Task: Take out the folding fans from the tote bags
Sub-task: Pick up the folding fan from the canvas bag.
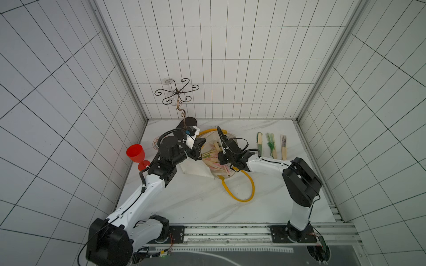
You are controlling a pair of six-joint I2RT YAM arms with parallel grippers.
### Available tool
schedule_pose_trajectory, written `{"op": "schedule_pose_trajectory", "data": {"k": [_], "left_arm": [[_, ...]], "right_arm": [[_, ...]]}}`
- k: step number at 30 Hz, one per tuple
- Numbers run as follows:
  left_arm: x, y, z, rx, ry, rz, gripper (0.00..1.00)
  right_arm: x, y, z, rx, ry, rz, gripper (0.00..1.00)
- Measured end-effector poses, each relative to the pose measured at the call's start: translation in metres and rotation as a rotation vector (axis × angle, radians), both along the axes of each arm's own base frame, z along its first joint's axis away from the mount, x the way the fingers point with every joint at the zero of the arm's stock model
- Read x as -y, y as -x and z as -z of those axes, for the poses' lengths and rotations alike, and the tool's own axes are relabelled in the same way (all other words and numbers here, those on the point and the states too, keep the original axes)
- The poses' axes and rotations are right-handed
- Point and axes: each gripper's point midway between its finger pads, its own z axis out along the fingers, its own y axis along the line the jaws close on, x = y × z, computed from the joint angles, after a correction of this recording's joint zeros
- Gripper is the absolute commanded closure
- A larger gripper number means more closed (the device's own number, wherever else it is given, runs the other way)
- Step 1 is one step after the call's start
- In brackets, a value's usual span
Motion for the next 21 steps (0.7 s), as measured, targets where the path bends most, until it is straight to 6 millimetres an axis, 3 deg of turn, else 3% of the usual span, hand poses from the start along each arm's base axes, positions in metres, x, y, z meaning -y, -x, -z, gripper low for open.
{"op": "schedule_pose_trajectory", "data": {"k": [6,12,15,21], "left_arm": [[-0.005,-0.005,0.000,-0.004,0.005,-0.041,1.00],[-0.010,-0.013,-0.003,-0.008,0.016,-0.089,1.00],[-0.013,-0.018,-0.005,-0.014,0.020,-0.122,1.00],[-0.017,-0.024,-0.008,-0.020,0.029,-0.156,1.00]], "right_arm": [[-0.001,0.013,-0.053,0.058,-0.068,-0.030,1.00],[0.012,0.041,-0.106,0.103,-0.160,-0.065,1.00],[0.026,0.059,-0.112,0.091,-0.173,-0.071,1.00],[0.060,0.091,-0.102,0.031,-0.142,-0.050,1.00]]}}
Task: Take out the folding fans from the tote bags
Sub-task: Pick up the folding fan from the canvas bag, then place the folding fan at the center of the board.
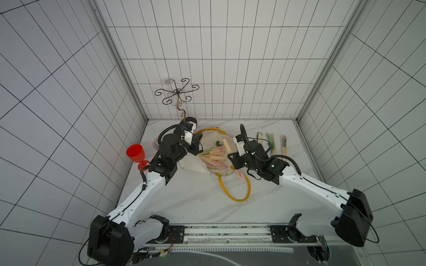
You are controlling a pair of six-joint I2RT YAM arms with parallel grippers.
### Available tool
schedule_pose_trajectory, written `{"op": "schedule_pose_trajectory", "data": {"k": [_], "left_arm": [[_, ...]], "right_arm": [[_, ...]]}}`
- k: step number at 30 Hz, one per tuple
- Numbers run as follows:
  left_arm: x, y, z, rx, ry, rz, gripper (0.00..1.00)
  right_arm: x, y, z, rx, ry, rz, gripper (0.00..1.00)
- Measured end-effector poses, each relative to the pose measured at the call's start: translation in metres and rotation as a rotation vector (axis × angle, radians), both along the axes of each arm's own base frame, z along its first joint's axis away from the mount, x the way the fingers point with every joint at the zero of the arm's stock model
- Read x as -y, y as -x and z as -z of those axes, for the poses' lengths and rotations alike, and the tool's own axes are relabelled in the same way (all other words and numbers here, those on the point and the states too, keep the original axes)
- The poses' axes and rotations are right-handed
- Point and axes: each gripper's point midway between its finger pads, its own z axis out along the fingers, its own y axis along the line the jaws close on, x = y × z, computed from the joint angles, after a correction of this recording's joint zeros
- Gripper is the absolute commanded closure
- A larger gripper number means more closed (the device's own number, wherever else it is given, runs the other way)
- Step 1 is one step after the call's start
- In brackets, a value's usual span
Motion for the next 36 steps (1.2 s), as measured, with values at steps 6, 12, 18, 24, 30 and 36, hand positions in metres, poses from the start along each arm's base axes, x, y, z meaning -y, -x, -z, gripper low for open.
{"op": "schedule_pose_trajectory", "data": {"k": [6,12,18,24,30,36], "left_arm": [[-0.001,-0.001,0.001,-0.006,-0.002,-0.007,1.00],[-0.004,-0.001,0.001,-0.005,-0.002,-0.024,1.00],[-0.010,0.002,-0.001,0.016,-0.033,-0.038,1.00],[-0.032,0.003,0.000,0.015,-0.055,-0.072,1.00],[-0.032,0.015,0.002,0.052,-0.099,0.034,1.00],[-0.028,0.030,0.004,0.066,-0.077,0.185,1.00]], "right_arm": [[0.037,0.016,0.003,-0.044,0.001,0.064,1.00],[0.075,0.001,0.029,-0.128,0.033,0.187,1.00],[0.106,-0.024,0.053,-0.188,0.068,0.307,1.00],[0.134,-0.045,0.086,-0.264,0.116,0.397,1.00],[0.146,-0.066,0.121,-0.331,0.169,0.435,1.00],[0.144,-0.102,0.136,-0.339,0.170,0.444,1.00]]}}
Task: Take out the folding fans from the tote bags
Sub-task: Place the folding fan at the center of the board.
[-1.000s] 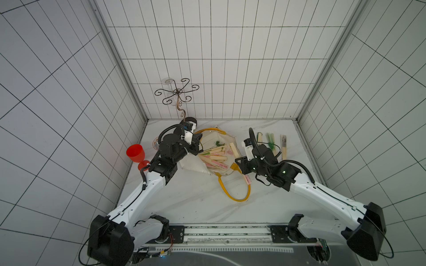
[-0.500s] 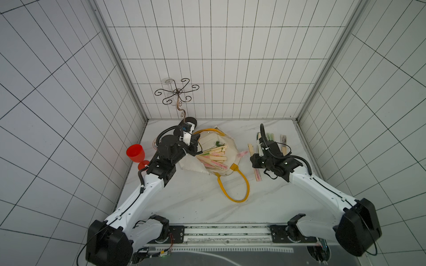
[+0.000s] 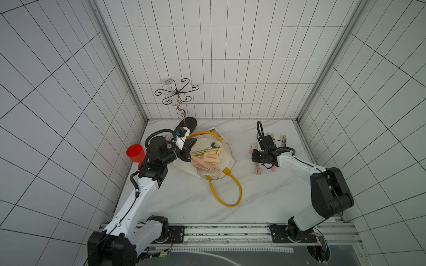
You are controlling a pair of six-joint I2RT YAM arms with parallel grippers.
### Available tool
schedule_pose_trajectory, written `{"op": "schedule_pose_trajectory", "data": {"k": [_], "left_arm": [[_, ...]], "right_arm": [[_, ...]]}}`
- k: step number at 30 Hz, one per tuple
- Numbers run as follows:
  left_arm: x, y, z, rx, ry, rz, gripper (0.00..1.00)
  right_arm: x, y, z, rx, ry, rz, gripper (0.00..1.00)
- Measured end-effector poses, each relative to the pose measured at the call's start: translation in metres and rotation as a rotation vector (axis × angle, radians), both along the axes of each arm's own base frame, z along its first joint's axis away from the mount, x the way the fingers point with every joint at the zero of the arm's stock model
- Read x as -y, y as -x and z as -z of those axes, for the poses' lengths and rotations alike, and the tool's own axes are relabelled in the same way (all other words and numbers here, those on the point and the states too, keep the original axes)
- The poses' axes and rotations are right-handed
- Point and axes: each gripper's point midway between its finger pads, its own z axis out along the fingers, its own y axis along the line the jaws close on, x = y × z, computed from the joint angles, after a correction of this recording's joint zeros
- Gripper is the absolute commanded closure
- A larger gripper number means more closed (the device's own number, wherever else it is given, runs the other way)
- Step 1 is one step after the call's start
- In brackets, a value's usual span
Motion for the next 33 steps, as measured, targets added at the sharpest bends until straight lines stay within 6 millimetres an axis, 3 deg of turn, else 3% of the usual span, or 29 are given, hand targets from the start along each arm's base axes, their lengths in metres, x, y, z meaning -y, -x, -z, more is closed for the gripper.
{"op": "schedule_pose_trajectory", "data": {"k": [9,17,24,33], "left_arm": [[0.008,0.018,0.001,-0.009,0.032,0.139,1.00],[0.011,0.033,-0.001,0.005,0.045,0.180,1.00],[0.001,0.016,-0.008,0.032,0.057,0.071,1.00],[-0.016,-0.011,-0.011,0.030,0.106,-0.082,1.00]], "right_arm": [[-0.006,-0.063,0.013,0.031,0.028,0.008,1.00],[-0.007,-0.098,0.034,0.030,0.068,0.021,1.00],[0.000,-0.121,0.051,0.017,0.086,0.031,0.69],[-0.001,-0.120,0.042,0.013,0.070,-0.014,0.49]]}}
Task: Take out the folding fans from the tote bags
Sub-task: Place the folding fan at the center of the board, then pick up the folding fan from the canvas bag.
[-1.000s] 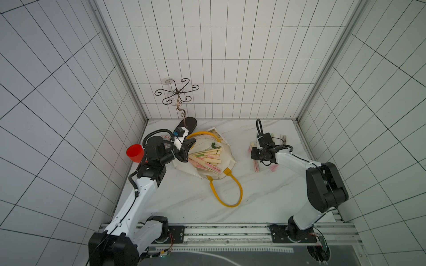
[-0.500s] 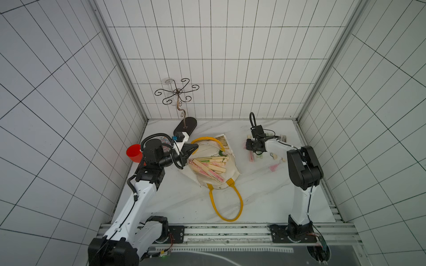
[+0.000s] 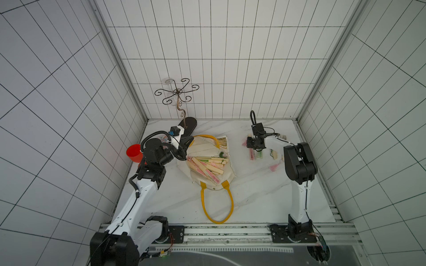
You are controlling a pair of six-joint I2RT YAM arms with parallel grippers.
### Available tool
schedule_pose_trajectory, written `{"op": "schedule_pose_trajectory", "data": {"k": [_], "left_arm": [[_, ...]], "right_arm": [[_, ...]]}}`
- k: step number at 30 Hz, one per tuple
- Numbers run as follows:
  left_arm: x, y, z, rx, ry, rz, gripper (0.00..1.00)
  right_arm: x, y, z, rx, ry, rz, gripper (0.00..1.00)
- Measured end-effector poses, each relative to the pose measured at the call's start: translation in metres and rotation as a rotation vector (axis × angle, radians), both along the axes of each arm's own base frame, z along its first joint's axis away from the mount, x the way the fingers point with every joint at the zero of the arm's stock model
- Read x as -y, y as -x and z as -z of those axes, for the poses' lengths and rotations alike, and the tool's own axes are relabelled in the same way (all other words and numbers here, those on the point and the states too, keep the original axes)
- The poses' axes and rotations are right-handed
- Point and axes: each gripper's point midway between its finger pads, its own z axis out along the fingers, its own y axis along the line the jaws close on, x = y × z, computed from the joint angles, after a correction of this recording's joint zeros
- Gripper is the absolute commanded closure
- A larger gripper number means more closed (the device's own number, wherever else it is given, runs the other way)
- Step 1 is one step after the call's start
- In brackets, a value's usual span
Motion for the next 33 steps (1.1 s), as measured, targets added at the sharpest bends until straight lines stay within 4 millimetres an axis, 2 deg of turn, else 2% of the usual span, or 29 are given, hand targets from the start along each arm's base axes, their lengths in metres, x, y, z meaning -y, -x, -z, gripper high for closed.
{"op": "schedule_pose_trajectory", "data": {"k": [2,4,7,8,10,12,15,17,21,24,26,29,31,33], "left_arm": [[-0.003,-0.003,-0.001,-0.001,0.011,-0.027,1.00],[-0.007,-0.007,-0.002,-0.005,0.020,-0.055,1.00],[-0.012,-0.012,-0.005,0.001,0.037,-0.092,1.00],[-0.013,-0.014,-0.005,0.002,0.043,-0.101,1.00],[-0.015,-0.017,-0.005,-0.002,0.051,-0.118,1.00],[-0.016,-0.021,-0.002,-0.011,0.057,-0.130,1.00],[-0.017,-0.027,0.001,-0.023,0.060,-0.136,1.00],[-0.016,-0.032,-0.001,-0.022,0.060,-0.135,1.00],[-0.014,-0.043,-0.007,-0.017,0.060,-0.127,1.00],[-0.013,-0.050,-0.005,-0.028,0.059,-0.125,1.00],[-0.013,-0.053,-0.004,-0.031,0.060,-0.125,1.00],[-0.012,-0.054,-0.003,-0.035,0.063,-0.122,1.00],[-0.012,-0.054,-0.003,-0.035,0.064,-0.120,1.00],[-0.012,-0.054,-0.003,-0.036,0.064,-0.120,1.00]], "right_arm": [[-0.003,0.000,-0.015,0.020,-0.015,-0.013,0.49],[-0.005,0.001,-0.041,0.059,-0.034,-0.023,0.50],[-0.008,0.004,-0.099,0.158,-0.078,-0.040,0.52],[-0.012,0.009,-0.123,0.207,-0.096,-0.051,0.53],[-0.013,0.024,-0.160,0.280,-0.123,-0.066,0.55],[-0.020,0.050,-0.193,0.349,-0.149,-0.096,0.56],[-0.050,0.097,-0.219,0.412,-0.183,-0.189,0.57],[-0.076,0.129,-0.226,0.431,-0.210,-0.271,0.58],[-0.124,0.191,-0.227,0.442,-0.247,-0.436,0.59],[-0.155,0.228,-0.228,0.449,-0.256,-0.539,0.61],[-0.171,0.245,-0.227,0.451,-0.252,-0.591,0.62],[-0.192,0.260,-0.212,0.432,-0.213,-0.650,0.64],[-0.206,0.266,-0.190,0.396,-0.170,-0.685,0.65],[-0.217,0.267,-0.159,0.339,-0.113,-0.714,0.65]]}}
